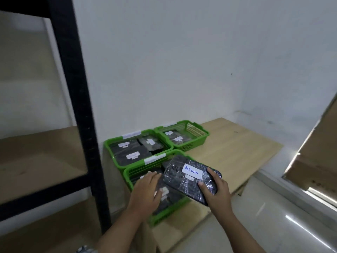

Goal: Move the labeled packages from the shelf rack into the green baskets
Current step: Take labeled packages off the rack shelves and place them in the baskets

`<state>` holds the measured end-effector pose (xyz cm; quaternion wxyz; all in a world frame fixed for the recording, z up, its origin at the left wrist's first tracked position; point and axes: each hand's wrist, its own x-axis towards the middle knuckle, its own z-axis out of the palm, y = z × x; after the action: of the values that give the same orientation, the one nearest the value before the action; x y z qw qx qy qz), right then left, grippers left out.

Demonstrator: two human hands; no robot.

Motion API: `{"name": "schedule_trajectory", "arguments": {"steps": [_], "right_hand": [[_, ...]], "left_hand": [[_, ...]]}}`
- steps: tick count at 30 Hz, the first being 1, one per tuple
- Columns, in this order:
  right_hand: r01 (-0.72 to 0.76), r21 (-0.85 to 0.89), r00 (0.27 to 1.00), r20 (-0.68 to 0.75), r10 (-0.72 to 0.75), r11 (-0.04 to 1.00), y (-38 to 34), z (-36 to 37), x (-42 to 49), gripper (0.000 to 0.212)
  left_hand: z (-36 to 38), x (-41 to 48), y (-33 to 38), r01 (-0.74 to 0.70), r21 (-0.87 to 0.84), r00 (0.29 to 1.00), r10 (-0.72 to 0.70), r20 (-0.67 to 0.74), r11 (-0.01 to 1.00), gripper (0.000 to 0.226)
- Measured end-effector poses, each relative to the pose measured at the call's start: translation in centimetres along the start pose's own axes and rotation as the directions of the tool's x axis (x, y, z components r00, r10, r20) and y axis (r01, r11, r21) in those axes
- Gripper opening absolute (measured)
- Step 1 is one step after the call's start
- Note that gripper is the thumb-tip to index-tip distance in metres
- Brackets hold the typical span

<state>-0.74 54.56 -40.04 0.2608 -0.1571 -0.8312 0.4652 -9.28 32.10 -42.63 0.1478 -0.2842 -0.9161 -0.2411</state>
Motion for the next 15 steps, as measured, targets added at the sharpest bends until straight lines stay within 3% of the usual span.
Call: {"name": "schedule_trajectory", "arguments": {"steps": [15], "right_hand": [[-0.109, 0.003, 0.987, -0.121, 0.109, 0.994, 4.9, 3.3, 21.3, 0.051]], "left_hand": [[9.7, 20.7, -2.5, -0.018, 0.036, 0.997, 0.015, 0.073, 0.999, 0.05]]}}
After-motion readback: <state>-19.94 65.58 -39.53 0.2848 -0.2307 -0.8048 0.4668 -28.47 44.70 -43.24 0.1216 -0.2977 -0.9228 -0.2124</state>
